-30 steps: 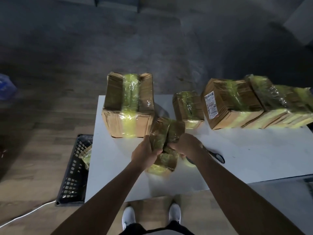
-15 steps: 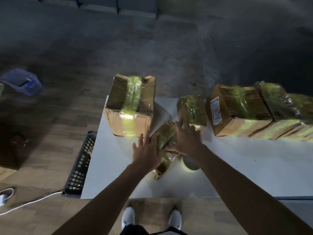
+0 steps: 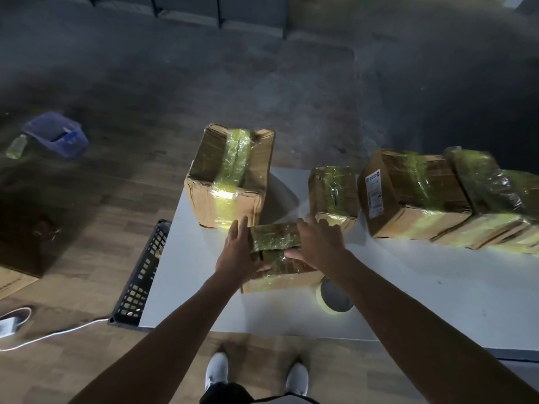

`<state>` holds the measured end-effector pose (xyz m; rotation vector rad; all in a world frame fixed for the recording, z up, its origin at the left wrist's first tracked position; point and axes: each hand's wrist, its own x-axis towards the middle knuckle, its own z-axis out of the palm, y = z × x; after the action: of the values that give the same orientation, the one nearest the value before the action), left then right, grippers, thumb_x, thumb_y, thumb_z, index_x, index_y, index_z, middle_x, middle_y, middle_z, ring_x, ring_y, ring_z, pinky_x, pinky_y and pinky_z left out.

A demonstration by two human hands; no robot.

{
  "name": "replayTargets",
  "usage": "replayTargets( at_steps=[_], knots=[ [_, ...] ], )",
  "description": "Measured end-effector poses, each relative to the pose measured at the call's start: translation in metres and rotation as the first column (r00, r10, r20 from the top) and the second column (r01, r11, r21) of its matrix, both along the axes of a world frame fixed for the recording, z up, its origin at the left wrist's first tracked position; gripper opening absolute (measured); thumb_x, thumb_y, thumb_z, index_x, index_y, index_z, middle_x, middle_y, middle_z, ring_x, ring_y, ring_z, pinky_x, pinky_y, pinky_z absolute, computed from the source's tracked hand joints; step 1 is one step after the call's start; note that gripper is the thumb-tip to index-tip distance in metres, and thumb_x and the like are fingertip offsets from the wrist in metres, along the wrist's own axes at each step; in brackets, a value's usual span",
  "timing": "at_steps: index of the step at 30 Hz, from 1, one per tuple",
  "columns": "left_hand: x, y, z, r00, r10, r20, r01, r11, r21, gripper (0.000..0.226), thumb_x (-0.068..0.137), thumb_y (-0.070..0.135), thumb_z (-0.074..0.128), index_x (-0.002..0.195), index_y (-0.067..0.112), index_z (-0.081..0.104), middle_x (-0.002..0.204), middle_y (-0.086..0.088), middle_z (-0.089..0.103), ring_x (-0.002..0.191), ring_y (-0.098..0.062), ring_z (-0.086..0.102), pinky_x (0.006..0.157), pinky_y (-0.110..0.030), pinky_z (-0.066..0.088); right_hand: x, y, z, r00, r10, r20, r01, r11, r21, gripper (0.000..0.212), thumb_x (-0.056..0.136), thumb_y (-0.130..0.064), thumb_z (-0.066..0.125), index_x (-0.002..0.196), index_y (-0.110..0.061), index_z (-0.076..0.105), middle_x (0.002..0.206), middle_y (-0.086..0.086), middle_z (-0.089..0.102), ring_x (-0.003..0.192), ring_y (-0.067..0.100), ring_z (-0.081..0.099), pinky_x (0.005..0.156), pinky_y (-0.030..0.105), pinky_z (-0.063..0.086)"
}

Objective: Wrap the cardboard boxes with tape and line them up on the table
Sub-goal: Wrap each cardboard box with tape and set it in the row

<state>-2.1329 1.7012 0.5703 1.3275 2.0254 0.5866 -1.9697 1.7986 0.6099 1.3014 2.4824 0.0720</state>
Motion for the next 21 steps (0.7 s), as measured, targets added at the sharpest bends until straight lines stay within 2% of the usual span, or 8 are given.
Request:
replayTargets(
  at_steps=[4,8,10,13,15,17,19,21],
  knots=[
    [-0.005,-0.002,-0.003,0.998,-0.023,-0.057,0.022,1.000,-0.022,0.128,0.065,0.040,0.087,0.155,0.018,0.000,0.163,-0.007,0.005,0.144,-0.032,0.028,0.102,-0.049,0.045,0.000,0.000,-0.001,0.994,0.112,0.022,-0.113,0.990,0.085,0.072,0.089,-0.069,0.040,0.124,-0.006,0.047,0.111,0.008,0.056,0.088,0.020,0.063,0.064,0.028,0.040],
    [-0.012,0.000,0.005,0.985,-0.075,-0.153,0.063,0.995,-0.079,0.120,0.067,0.042,0.085,0.155,0.017,0.008,0.162,-0.009,0.009,0.141,-0.035,0.033,0.098,-0.049,0.048,0.004,-0.002,0.000,0.953,0.299,0.052,-0.302,0.948,0.102,0.054,0.103,-0.047,0.021,0.124,-0.006,0.051,0.100,0.011,0.057,0.081,0.022,0.063,0.057,0.029,0.042],
    [-0.009,-0.002,0.010,0.976,-0.112,-0.185,0.097,0.991,-0.089,0.107,0.070,0.042,0.083,0.152,0.016,0.019,0.162,-0.009,0.011,0.144,-0.033,0.025,0.101,-0.049,0.046,0.008,-0.001,-0.003,0.966,0.257,0.004,-0.256,0.963,0.086,0.060,0.101,-0.047,0.015,0.124,-0.007,0.053,0.101,0.011,0.058,0.083,0.023,0.063,0.058,0.029,0.040],
    [0.002,-0.011,0.017,0.895,-0.178,-0.409,0.228,0.971,0.076,0.086,0.077,0.034,0.079,0.148,0.017,0.033,0.161,-0.011,0.016,0.147,-0.034,0.018,0.108,-0.049,0.038,0.012,-0.001,-0.007,0.982,0.107,-0.155,-0.109,0.994,-0.002,0.064,0.097,-0.060,0.032,0.127,-0.006,0.051,0.112,0.012,0.058,0.092,0.026,0.062,0.065,0.029,0.040],
    [0.012,-0.014,0.016,0.842,-0.199,-0.501,0.367,0.892,0.263,0.054,0.086,0.019,0.073,0.135,0.014,0.053,0.152,-0.013,0.037,0.142,-0.034,0.032,0.107,-0.048,0.041,0.018,0.001,-0.011,0.962,0.089,-0.257,-0.122,0.986,-0.116,0.069,0.093,-0.063,0.041,0.137,-0.011,0.043,0.127,0.014,0.052,0.106,0.030,0.058,0.079,0.034,0.045],
    [0.021,-0.015,0.017,0.812,-0.287,-0.508,0.443,0.870,0.217,0.032,0.095,0.020,0.057,0.126,0.015,0.059,0.142,-0.006,0.051,0.135,-0.023,0.043,0.108,-0.043,0.042,0.027,0.004,-0.014,0.929,0.016,-0.370,-0.112,0.964,-0.239,0.067,0.094,-0.061,0.042,0.146,-0.019,0.035,0.147,0.013,0.037,0.127,0.033,0.047,0.096,0.038,0.043],
    [0.026,-0.013,0.015,0.772,-0.364,-0.521,0.454,0.890,0.052,0.031,0.098,0.028,0.044,0.125,0.018,0.056,0.141,0.001,0.051,0.134,-0.017,0.042,0.112,-0.042,0.035,0.037,0.003,-0.019,0.876,-0.120,-0.468,-0.072,0.925,-0.373,0.059,0.098,-0.054,0.039,0.150,-0.029,0.028,0.160,0.004,0.015,0.141,0.030,0.032,0.106,0.043,0.038],
    [0.029,-0.007,0.016,0.720,-0.381,-0.580,0.451,0.892,-0.026,0.033,0.098,0.028,0.041,0.124,0.017,0.057,0.140,-0.001,0.051,0.134,-0.019,0.041,0.112,-0.044,0.033,0.047,-0.002,-0.024,0.824,-0.206,-0.528,-0.054,0.899,-0.435,0.055,0.101,-0.047,0.037,0.151,-0.031,0.023,0.162,-0.004,0.007,0.144,0.025,0.026,0.109,0.046,0.037]
  ],
)
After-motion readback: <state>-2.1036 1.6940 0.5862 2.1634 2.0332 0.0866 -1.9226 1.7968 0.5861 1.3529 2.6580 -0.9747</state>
